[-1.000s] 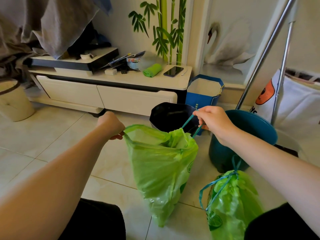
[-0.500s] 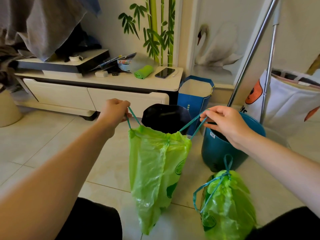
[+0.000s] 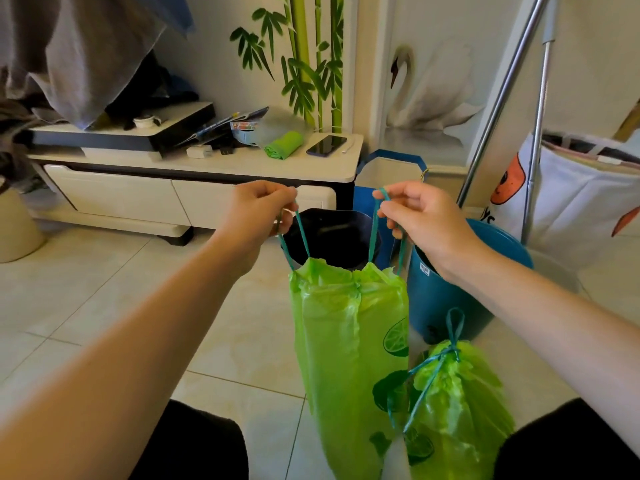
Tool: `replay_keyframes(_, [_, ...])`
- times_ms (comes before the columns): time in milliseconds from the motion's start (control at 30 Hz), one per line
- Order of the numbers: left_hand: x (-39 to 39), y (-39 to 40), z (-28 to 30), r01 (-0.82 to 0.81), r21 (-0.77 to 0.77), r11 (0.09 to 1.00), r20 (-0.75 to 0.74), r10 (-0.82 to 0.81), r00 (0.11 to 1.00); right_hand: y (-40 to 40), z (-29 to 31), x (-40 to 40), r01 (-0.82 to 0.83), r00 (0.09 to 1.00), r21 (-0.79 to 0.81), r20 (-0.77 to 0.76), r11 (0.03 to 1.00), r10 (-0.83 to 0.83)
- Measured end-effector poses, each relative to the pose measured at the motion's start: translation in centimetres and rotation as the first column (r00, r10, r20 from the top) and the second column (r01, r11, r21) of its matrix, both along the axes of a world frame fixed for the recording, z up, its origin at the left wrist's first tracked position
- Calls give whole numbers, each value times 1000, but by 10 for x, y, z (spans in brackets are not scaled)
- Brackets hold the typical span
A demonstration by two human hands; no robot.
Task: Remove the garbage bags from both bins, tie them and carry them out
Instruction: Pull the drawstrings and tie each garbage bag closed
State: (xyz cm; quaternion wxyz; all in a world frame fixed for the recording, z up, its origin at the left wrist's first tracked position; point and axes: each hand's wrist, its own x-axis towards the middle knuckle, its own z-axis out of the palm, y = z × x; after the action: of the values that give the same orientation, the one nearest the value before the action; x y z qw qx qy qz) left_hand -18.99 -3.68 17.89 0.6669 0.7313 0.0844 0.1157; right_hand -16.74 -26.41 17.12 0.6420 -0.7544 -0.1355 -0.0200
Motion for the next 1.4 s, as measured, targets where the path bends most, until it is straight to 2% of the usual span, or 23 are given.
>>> replay_keyframes(100, [-2, -10, 3, 44, 38, 998, -11, -44, 999, 2, 4, -4, 28, 998, -45, 62, 999, -25])
replay_keyframes(267, [-1, -19, 21, 41, -133, 990, 127, -24, 992, 3, 19, -5, 50, 984, 66, 169, 997, -60])
replay_keyframes(400, [-2, -27, 21, 10, -70, 998, 76, -4, 997, 10, 16, -6, 84, 987, 5, 134, 996, -84])
replay_keyframes(533, [-3, -36, 23, 76, -79, 994, 91, -69, 993, 17, 17, -7, 55, 993, 6, 108, 998, -56])
replay_keyframes(633, [-4, -41, 21, 128, -63, 990, 57, -125, 991, 21, 15, -7, 37, 999, 27, 30, 999, -38])
replay_keyframes(767, [-8, -50, 13, 229, 115, 967, 6, -231, 973, 23, 9, -6, -13, 998, 13, -59, 1000, 14])
replay_keyframes(867, [-10, -54, 9, 296, 282, 913, -8, -307, 952, 25, 8, -4, -12, 997, -18, -74, 1000, 11])
replay_keyframes(1000, [-11, -56, 8, 237, 557, 796, 49, -316, 947, 26, 3, -2, 41, 996, -18, -82, 999, -42])
replay_keyframes(1067, [-10, -55, 7, 199, 599, 775, 76, -303, 950, 25, 2, 0, 64, 994, -64, -86, 996, -69])
replay_keyframes(1167, [-5, -51, 2, 122, 538, 834, 89, -199, 976, 22, 1, 0, 61, 990, -205, -114, 977, -86])
replay_keyframes(1233, [1, -44, -7, 97, 545, 833, 36, -139, 990, 18, 1, -3, 24, 998, -383, -49, 923, -47])
replay_keyframes(1267, [3, -39, -13, 150, 576, 804, -27, -165, 986, 17, 1, -4, 29, 1000, -466, 22, 885, -21])
replay_keyframes(1333, [4, -32, -32, 370, 616, 696, -224, -295, 929, 14, 3, -8, 70, 989, -534, 150, 842, 13])
replay_keyframes(1400, [0, -32, -55, 557, 596, 579, -393, -394, 831, 13, 7, -9, 92, 977, -514, 211, 853, 22])
